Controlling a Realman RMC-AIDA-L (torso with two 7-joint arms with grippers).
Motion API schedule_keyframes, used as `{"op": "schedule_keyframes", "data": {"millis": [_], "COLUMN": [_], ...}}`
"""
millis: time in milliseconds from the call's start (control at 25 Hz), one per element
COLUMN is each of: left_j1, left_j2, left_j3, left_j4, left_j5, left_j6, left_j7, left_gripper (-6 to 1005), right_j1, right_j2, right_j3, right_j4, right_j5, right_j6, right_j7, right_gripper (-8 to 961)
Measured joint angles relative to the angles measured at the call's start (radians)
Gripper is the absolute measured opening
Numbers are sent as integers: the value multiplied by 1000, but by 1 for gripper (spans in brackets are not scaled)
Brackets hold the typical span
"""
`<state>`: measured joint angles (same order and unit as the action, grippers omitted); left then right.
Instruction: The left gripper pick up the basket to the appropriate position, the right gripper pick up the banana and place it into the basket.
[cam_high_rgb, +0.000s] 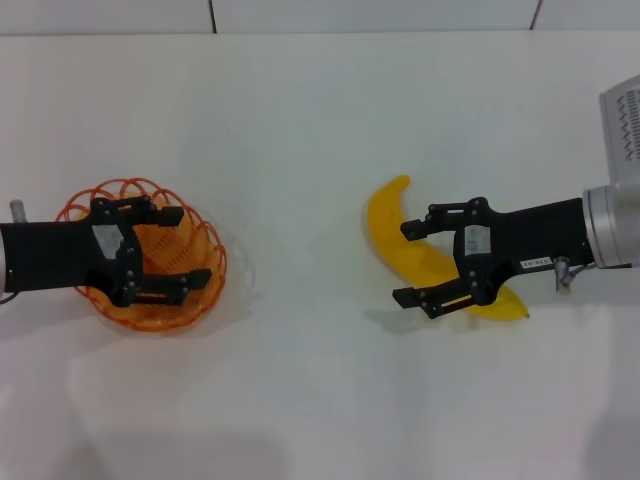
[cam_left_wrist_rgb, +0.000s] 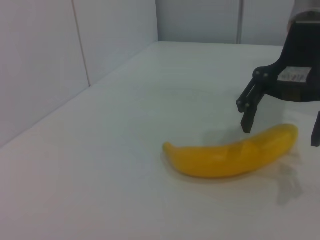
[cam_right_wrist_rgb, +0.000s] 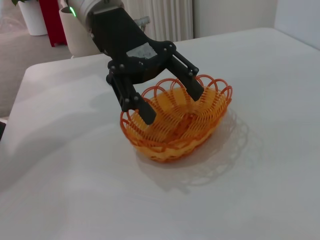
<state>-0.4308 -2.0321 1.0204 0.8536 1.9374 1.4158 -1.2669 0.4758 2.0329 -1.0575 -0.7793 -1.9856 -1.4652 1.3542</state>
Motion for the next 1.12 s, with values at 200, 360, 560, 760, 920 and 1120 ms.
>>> {"op": "schedule_keyframes", "data": {"millis": [200,360,560,760,920,1120], "left_j1": [1,1,7,-16,-71,-172], "left_j2": [0,1,4,32,107,166], "left_j3": [1,0,-54,-199,-237,-237], "left_j4": [1,0,42,104,62,-86], "left_j5": [1,-2,-42,-4,82,208], "left_j6": [0,0,0,-28,-46,-64], "left_j7": [6,5,-83,-313,-485,-542], "left_gripper": [874,874,875,875,875,875], "right_j1": [-1,0,-5,0,2,3], "right_j2": [1,1,1,1,1,1], "right_j3": [2,5,7,8,4,7], "right_j4": [0,2,2,3,2,3], "right_j5": [-1,-1,-1,-1,-1,1], "right_j6": [2,3,5,6,7,8], "right_j7": [0,0,0,0,0,-2], "right_gripper": [904,905,904,900,900,900]}}
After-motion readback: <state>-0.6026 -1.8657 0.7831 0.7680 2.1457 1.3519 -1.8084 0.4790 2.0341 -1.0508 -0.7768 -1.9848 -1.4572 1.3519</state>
